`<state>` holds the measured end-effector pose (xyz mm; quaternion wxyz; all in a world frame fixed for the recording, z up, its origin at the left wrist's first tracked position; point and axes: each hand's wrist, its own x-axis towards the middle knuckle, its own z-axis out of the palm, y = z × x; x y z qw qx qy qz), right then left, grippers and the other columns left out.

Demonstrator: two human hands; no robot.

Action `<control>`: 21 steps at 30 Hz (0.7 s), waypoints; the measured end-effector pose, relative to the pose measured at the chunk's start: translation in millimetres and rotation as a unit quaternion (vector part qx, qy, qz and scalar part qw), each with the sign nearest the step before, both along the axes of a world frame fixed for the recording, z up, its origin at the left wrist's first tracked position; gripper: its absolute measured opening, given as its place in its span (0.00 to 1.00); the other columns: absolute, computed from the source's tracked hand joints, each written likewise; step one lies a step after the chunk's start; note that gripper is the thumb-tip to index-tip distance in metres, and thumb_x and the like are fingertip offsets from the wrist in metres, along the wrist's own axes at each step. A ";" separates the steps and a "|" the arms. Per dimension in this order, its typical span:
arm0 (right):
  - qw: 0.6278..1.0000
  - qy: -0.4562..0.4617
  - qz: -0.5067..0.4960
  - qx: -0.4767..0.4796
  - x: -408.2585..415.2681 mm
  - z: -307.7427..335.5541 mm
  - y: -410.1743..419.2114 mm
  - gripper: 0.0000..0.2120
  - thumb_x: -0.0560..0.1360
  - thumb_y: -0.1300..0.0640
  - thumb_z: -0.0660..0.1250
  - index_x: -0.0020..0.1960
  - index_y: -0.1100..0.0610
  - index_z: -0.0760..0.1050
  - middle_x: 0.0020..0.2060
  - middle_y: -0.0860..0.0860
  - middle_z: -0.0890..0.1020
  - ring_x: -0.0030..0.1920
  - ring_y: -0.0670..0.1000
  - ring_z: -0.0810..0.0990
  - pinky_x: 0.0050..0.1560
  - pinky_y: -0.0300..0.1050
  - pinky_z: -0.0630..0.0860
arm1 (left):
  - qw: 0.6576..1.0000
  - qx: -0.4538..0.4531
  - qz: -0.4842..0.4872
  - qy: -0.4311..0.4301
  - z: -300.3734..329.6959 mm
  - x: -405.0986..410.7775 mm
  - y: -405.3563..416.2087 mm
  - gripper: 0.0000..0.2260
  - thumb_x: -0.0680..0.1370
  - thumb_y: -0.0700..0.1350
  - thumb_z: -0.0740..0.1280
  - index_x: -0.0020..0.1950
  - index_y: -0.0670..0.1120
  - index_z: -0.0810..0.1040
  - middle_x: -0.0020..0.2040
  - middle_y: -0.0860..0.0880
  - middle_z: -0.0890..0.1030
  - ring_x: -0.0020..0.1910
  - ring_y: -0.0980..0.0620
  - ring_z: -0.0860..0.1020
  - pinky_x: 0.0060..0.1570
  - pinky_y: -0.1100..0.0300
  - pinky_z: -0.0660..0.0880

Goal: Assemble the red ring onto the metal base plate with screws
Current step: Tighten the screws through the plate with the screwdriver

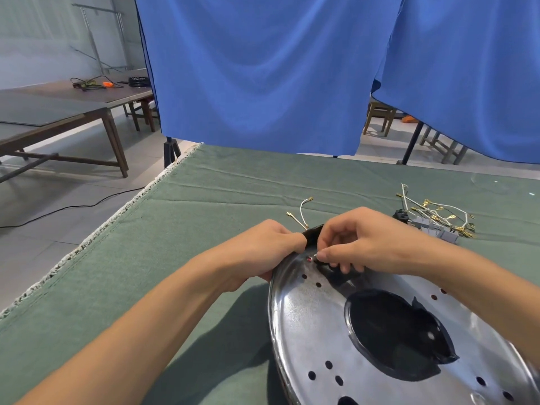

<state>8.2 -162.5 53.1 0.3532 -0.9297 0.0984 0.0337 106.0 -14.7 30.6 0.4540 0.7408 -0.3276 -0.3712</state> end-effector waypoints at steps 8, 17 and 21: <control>0.998 0.035 0.014 -0.047 10.7 -3.6 5.0 0.05 0.73 0.55 0.71 0.39 0.54 0.79 0.27 0.46 0.81 0.28 0.42 0.79 0.28 0.33 0.72 | 1.000 0.013 -0.018 -0.021 -2.0 2.8 0.9 0.18 0.76 0.37 0.58 0.27 0.46 0.68 0.21 0.54 0.70 0.19 0.59 0.67 0.22 0.72 0.63; 0.996 0.086 0.006 -0.031 13.7 4.1 12.7 0.07 0.74 0.56 0.70 0.37 0.54 0.78 0.25 0.46 0.79 0.24 0.43 0.75 0.26 0.34 0.70 | 0.999 0.012 -0.011 -0.030 -1.7 1.4 1.1 0.20 0.77 0.37 0.59 0.24 0.48 0.68 0.20 0.55 0.69 0.19 0.60 0.67 0.21 0.72 0.63; 0.990 0.131 -0.047 0.024 15.9 6.7 16.8 0.07 0.74 0.59 0.70 0.38 0.58 0.80 0.25 0.49 0.79 0.21 0.45 0.72 0.22 0.35 0.68 | 0.998 0.015 0.000 -0.058 -3.1 0.6 0.5 0.17 0.77 0.39 0.60 0.27 0.47 0.67 0.24 0.52 0.68 0.23 0.56 0.65 0.23 0.69 0.62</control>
